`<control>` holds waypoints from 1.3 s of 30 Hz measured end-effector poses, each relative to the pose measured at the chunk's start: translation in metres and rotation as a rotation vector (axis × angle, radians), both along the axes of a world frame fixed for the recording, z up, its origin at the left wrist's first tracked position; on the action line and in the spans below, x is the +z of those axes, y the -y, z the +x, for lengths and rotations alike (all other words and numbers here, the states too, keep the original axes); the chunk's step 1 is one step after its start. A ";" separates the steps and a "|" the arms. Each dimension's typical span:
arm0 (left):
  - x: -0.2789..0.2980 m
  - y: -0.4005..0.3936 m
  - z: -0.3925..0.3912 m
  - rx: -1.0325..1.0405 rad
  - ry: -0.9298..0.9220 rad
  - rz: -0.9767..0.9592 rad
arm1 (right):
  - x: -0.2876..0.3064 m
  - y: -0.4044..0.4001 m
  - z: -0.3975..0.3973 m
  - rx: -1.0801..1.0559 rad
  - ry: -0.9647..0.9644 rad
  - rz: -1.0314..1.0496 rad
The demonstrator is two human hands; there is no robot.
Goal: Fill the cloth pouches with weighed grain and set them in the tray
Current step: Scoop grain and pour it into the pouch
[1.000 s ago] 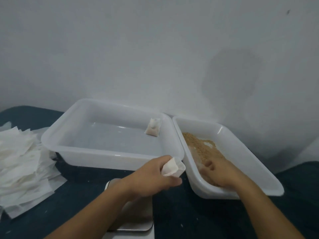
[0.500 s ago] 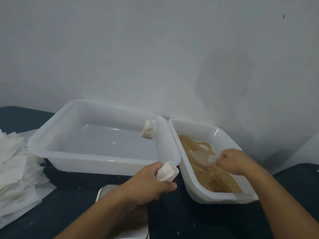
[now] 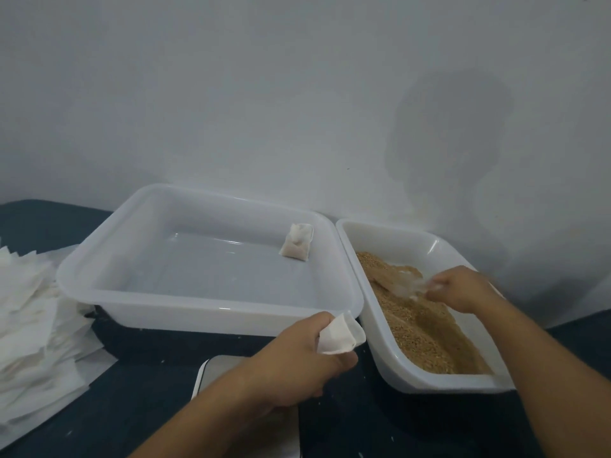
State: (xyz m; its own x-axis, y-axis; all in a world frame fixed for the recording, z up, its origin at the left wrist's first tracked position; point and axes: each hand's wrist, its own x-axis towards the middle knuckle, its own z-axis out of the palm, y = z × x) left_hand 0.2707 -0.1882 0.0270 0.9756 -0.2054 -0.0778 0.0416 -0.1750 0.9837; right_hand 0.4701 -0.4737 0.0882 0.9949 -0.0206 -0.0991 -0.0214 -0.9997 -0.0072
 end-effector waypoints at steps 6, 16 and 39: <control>0.002 -0.001 0.001 0.021 0.011 -0.011 | -0.027 -0.038 0.024 0.054 -0.019 0.257; 0.003 0.006 -0.005 0.036 0.012 -0.077 | -0.042 -0.028 0.019 -0.019 -0.019 0.464; -0.009 -0.013 -0.032 0.307 0.157 0.100 | 0.019 0.012 -0.143 0.073 0.143 0.808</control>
State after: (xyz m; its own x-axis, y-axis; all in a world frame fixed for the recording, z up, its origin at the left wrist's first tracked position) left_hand 0.2383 -0.1748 0.0184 0.9923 0.1006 0.0725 -0.0425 -0.2737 0.9609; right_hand 0.3269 -0.4860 0.1077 0.9951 0.0682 0.0718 0.0990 -0.6837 -0.7230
